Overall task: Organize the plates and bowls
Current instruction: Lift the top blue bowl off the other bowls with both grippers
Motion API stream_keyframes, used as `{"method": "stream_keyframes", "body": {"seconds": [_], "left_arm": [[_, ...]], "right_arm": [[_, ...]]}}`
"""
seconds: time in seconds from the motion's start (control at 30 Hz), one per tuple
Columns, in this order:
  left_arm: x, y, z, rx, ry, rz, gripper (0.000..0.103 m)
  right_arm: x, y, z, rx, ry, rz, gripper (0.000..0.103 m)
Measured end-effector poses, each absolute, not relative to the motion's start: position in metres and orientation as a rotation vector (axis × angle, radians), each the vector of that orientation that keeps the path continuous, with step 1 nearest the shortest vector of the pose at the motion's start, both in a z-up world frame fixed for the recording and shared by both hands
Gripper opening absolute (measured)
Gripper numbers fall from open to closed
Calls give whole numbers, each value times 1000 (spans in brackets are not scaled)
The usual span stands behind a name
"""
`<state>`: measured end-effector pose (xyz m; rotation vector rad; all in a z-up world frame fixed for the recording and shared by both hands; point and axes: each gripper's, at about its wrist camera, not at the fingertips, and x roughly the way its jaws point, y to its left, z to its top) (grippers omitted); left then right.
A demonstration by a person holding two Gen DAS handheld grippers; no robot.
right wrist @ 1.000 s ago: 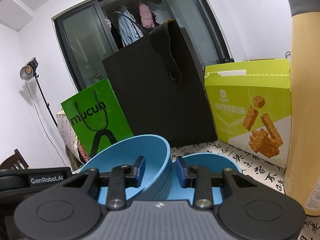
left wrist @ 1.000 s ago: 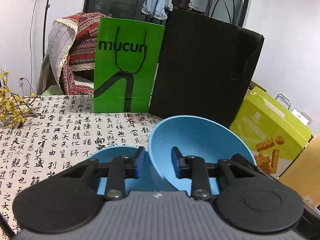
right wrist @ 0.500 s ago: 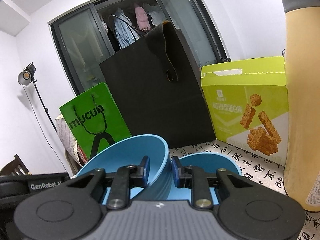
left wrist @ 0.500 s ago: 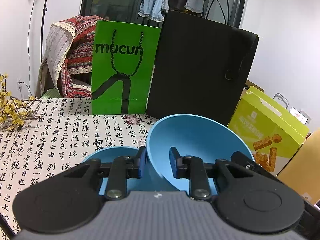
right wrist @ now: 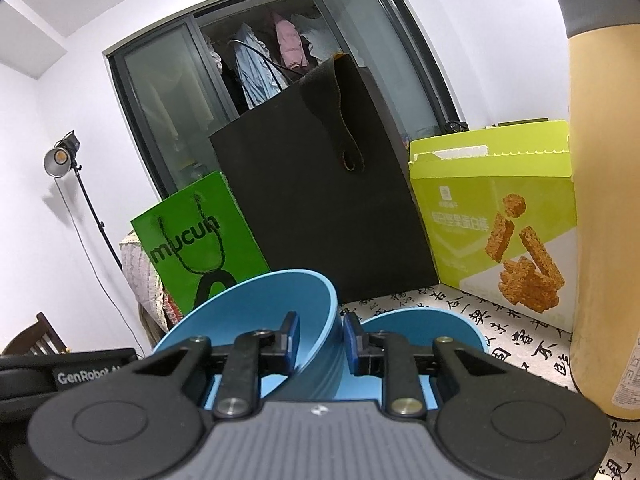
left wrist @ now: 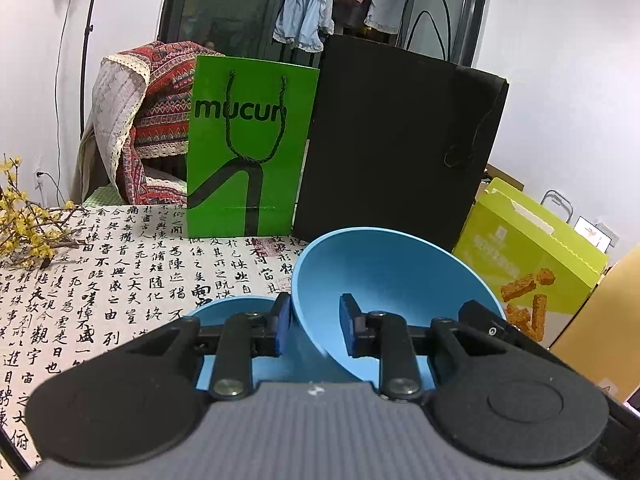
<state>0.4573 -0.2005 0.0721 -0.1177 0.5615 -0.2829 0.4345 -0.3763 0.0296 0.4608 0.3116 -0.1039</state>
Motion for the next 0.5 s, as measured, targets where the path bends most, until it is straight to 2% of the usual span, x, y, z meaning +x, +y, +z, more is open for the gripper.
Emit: {"method": "stream_keyframes", "body": {"seconds": [0.5], "left_arm": [[438,-184,80,-126,525,-285,26]], "right_arm": [[424,-369,34,447,284,-68,23]]}}
